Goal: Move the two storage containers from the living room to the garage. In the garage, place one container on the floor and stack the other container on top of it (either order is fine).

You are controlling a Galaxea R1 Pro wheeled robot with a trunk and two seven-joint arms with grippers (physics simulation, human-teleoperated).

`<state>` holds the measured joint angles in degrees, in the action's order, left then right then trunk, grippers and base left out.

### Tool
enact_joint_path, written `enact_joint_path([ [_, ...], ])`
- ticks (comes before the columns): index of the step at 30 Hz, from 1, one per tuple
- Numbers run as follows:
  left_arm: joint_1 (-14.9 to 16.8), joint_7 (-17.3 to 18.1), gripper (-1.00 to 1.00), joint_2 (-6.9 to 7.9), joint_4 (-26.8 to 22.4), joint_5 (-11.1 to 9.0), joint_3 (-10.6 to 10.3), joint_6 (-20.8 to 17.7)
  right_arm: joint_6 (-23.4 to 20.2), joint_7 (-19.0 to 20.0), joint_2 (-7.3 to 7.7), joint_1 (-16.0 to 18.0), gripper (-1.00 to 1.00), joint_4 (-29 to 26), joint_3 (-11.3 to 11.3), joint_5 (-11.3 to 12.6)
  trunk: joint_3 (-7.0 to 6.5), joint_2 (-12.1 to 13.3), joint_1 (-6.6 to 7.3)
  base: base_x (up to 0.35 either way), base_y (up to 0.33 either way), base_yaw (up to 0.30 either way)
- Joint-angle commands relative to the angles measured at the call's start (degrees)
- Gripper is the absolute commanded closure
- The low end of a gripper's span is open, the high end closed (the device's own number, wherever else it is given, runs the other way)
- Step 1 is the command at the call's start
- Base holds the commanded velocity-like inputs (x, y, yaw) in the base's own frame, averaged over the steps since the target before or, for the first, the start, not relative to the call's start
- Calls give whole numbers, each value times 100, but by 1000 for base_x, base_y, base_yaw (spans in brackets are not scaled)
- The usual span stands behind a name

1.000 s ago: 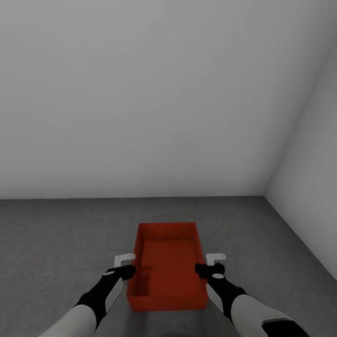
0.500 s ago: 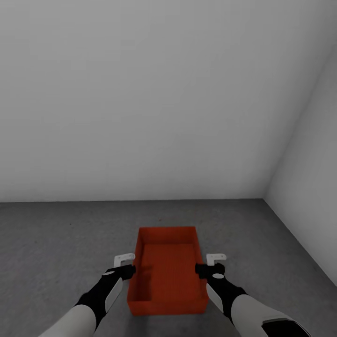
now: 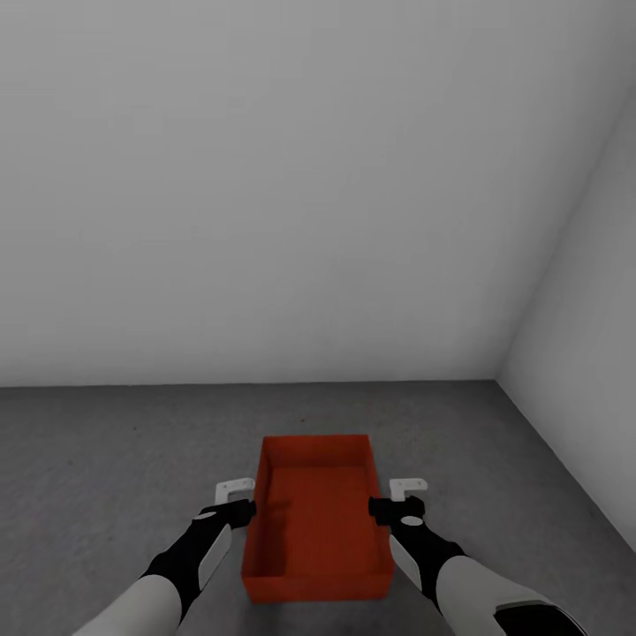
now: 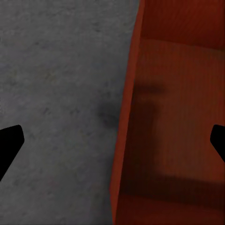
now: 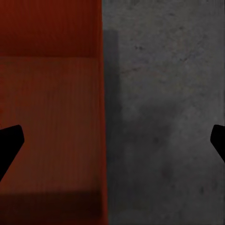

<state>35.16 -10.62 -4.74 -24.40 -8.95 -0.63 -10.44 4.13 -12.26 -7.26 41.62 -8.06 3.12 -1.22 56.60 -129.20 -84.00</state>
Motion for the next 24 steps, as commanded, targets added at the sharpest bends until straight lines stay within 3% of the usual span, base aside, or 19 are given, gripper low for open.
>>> enact_joint_path([
  [1, 0, -28, -100, 0, -12, -54, -8, -28, 8, -32, 1, 4, -100, 7, 30, -11, -13, 40, 24, 0, 0, 0],
  [24, 0, -28, -100, 15, -4, -51, -8, -28, -29, -27, 40, 4, -100, 7, 30, 17, -426, 962, 529, 0, 0, 0],
])
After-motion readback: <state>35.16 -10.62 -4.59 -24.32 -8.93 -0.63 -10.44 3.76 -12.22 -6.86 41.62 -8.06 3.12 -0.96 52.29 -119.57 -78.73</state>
